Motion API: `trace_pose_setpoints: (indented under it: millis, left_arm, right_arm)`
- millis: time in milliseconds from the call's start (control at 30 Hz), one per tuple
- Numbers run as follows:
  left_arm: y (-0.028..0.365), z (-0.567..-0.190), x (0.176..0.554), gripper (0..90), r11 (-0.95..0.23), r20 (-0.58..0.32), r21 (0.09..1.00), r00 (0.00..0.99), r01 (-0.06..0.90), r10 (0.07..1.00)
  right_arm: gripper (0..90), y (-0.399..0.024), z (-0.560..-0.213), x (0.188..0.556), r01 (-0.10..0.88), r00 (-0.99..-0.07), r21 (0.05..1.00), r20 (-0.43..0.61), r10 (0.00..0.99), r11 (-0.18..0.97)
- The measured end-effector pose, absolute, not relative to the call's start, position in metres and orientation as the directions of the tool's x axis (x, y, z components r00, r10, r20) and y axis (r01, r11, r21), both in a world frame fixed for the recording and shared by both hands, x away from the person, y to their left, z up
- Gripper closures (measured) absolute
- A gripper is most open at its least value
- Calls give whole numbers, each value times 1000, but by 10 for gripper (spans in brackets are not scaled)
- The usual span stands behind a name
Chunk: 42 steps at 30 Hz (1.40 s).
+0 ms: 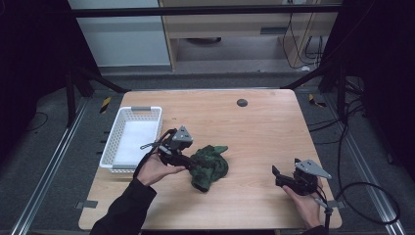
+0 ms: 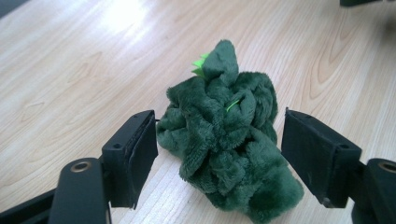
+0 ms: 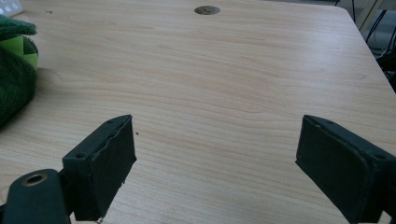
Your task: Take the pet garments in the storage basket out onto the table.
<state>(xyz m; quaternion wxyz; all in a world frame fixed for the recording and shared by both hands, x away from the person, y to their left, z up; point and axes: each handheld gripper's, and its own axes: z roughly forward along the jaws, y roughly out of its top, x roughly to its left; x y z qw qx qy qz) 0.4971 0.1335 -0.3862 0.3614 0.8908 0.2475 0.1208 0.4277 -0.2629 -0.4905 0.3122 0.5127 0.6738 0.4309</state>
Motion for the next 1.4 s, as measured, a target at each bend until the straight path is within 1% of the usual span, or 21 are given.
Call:
trace_pose_setpoints:
  millis: [33, 133, 167, 333, 433, 700, 1000, 1167, 1200, 1267, 1300, 1400]
  left_arm:
    - [138, -387, 494, 262, -593, 30, 723, 841, 354, 539]
    - [142, -388, 490, 262, -569, 26, 741, 831, 357, 556]
    - [148, -390, 487, 262, -535, 17, 763, 816, 363, 578]
    - [162, -392, 481, 265, -480, 10, 798, 788, 364, 615]
    - [176, -396, 474, 272, -414, -13, 830, 756, 373, 654]
    - [196, -404, 462, 284, -346, -23, 861, 709, 372, 705]
    - [210, -420, 448, 300, -301, -42, 876, 681, 377, 731]
    - [220, -428, 441, 358, -273, -52, 881, 653, 386, 756]
    - [223, -431, 439, 358, -265, -55, 882, 644, 390, 763]
    - [229, -437, 436, 399, -257, -63, 877, 628, 405, 776]
    - [236, -443, 433, 411, -251, -65, 871, 606, 422, 793]
    - [243, -448, 430, 443, -237, -77, 865, 584, 442, 808]
  right_arm:
    - [115, -263, -491, 428, 420, -279, 902, 18, 960, 105]
    - [114, -263, -490, 428, 419, -278, 902, 20, 960, 103]
    - [115, -263, -490, 427, 419, -278, 902, 20, 960, 102]
    - [113, -263, -490, 427, 419, -278, 903, 25, 960, 98]
    - [111, -263, -490, 427, 417, -278, 903, 25, 960, 98]
    - [107, -263, -490, 427, 412, -277, 906, 18, 961, 102]
    - [104, -266, -490, 426, 409, -276, 907, 19, 961, 99]
    - [103, -265, -491, 425, 411, -277, 906, 21, 961, 99]
    - [103, -265, -491, 425, 411, -277, 906, 21, 961, 99]
    - [101, -265, -491, 425, 413, -277, 905, 17, 961, 103]
    - [101, -265, -491, 424, 416, -276, 904, 20, 961, 101]
    - [100, -265, -492, 425, 420, -276, 902, 17, 961, 105]
